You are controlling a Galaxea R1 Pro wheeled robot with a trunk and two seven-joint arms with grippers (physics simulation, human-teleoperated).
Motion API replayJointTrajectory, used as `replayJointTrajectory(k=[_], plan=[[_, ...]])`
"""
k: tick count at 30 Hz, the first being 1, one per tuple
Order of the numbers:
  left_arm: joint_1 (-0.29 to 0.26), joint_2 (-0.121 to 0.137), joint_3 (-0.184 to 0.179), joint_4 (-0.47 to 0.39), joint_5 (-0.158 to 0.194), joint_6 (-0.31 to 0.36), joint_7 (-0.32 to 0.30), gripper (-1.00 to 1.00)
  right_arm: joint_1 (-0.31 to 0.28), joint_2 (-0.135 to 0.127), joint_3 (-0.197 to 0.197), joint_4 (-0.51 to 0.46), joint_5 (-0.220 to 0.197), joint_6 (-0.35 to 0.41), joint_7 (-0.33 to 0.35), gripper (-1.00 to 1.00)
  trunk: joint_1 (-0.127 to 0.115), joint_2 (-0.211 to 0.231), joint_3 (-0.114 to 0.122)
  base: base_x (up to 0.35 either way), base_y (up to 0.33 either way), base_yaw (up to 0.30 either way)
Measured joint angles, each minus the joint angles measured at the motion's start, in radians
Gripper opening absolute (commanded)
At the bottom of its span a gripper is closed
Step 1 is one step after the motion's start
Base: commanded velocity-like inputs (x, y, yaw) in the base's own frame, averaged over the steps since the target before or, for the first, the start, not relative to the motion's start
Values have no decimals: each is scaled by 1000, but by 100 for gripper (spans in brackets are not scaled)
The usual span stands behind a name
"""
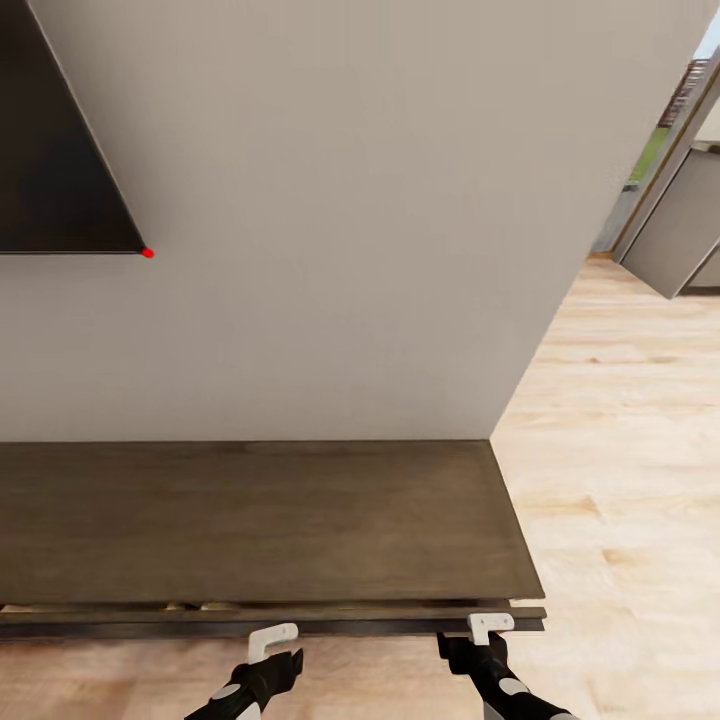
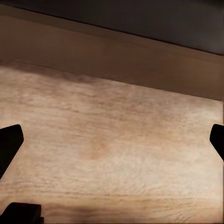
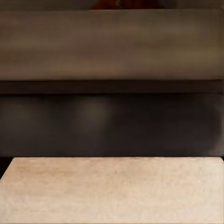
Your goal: Place each of the two pumpkins and all three candles from the living room inside a cabinet in the living room (use any cabinet), then make sure every cabinet is closed, and position the cauldron so it is next to a table in the living room.
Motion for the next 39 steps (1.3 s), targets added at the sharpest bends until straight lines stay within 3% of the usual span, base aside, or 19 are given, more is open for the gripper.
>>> replayJointTrajectory(k=[7,15,31,39], plan=[[0,1,0,0,0,0,0,100,0,0,-1,23,-1,0,0,100,0,0,0,169,0,0],[0,2,0,0,0,0,-1,100,-1,5,-1,-2,0,-42,-1,100,0,0,0,-302,0,0],[0,5,1,0,0,-12,-1,100,-1,5,-1,-2,-1,-46,-1,100,0,0,0,-327,0,0],[0,8,3,-2,0,-15,-1,100,-1,3,-1,-3,-1,-46,-1,100,-11,21,9,-45,0,0]])
